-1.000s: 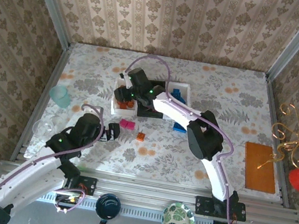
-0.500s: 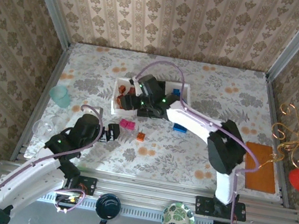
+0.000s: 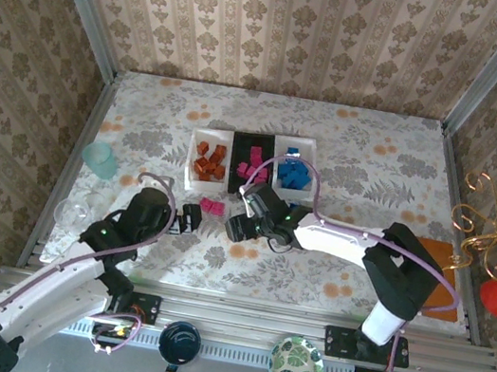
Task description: Sort the legos into containers by color
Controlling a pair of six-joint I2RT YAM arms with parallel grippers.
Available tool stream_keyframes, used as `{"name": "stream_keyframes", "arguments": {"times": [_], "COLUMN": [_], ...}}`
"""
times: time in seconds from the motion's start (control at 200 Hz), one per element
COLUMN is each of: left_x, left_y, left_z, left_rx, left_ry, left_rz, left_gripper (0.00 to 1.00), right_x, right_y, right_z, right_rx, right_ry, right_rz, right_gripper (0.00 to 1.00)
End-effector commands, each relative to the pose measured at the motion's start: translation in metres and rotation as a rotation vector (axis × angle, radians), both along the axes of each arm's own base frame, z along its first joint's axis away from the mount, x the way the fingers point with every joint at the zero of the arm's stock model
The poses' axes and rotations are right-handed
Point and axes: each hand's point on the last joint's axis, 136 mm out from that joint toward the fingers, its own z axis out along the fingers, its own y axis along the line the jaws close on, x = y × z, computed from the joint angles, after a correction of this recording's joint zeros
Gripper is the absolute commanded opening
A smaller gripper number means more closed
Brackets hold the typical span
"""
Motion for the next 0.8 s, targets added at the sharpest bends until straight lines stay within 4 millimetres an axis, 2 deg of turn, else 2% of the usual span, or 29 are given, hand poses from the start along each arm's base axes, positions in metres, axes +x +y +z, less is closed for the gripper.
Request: {"name": "stream_keyframes", "arguments": {"times": [0.0, 0.165, 0.385, 0.595, 0.795], "left_x": [0.001, 0.000, 0.000, 0.001, 0.001], "left_y": [-0.002, -0.001, -0.001, -0.001, -0.002], "left_z": [-0.004, -0.007, -0.007, -0.008, -0.009], "left_rx": [-0.017, -0.022, -0.019, -0.020, -0.018], "left_ry": [0.007, 0.017, 0.014, 0.020, 0.022], "left_rz": [0.002, 0.006, 0.009, 0.008, 0.004], "left_gripper": [1.00, 1.00, 1.00, 1.00, 1.00], "right_x": [0.008, 0.016, 0.012, 0.013, 0.013], "right_y": [0.018, 0.020, 0.025, 0.015, 0.023], "right_z": [0.003, -0.017, -0.033, -0.045, -0.036], "right_rx": [0.026, -0.055, -0.149, -0.240, -0.188], "right_ry": [-0.032, -0.040, -0.073, -0.099, -0.122], "right_rz": [-0.012, -0.010, 0.020, 0.021, 0.049], "right_gripper": [0.73, 0.73, 0.70, 0.62, 0.47]}}
